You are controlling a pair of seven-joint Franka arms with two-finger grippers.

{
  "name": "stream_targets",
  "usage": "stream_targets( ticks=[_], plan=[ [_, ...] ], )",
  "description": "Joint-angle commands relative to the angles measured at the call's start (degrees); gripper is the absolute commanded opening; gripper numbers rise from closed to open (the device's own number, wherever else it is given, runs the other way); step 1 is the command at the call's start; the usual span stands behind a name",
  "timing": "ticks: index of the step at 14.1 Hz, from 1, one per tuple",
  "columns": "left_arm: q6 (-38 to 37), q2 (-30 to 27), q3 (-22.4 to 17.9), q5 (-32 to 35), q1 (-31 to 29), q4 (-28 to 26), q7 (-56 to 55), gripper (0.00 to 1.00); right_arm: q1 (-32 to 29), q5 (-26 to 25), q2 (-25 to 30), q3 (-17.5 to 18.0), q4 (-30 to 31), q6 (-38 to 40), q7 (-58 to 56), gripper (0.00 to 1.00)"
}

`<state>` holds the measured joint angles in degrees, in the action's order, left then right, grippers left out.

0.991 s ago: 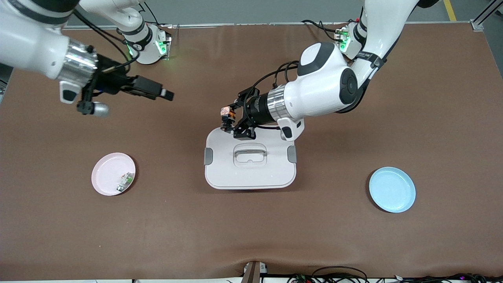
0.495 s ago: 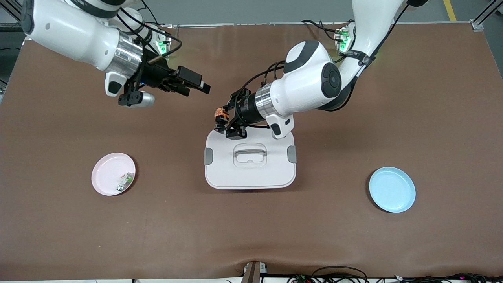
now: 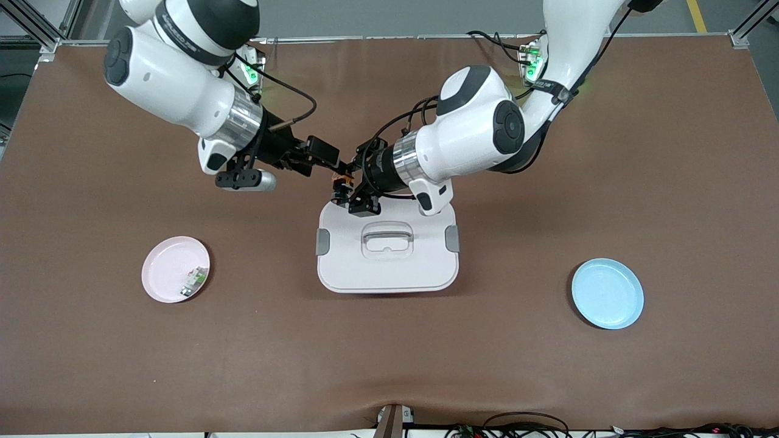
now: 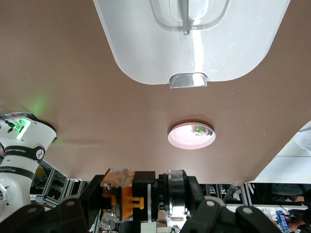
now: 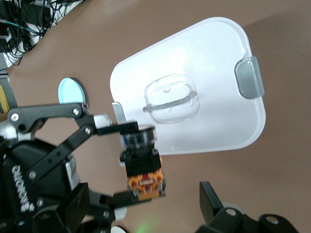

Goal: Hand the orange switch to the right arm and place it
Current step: 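Hold the switch over the box while the right gripper reaches toward it, then grasp the switch with the right gripper and open the left gripper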

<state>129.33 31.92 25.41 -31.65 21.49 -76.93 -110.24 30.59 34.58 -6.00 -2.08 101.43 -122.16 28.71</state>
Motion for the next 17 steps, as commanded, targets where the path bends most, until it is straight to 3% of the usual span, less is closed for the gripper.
stream_targets(
  ticks=[1, 17],
  plan=[
    [0.31, 0.42, -0.62, 0.98, 1.1, 1.17, -0.5, 0.0, 0.26, -0.3, -1.11, -0.56, -0.36, -1.59, 0.47, 1.0],
    [0.22, 0.69, -0.62, 0.98, 1.1, 1.17, -0.76, 0.0, 2.64, -0.3, -3.23, -0.56, -0.27, -1.07, -0.06, 1.0]
  ],
)
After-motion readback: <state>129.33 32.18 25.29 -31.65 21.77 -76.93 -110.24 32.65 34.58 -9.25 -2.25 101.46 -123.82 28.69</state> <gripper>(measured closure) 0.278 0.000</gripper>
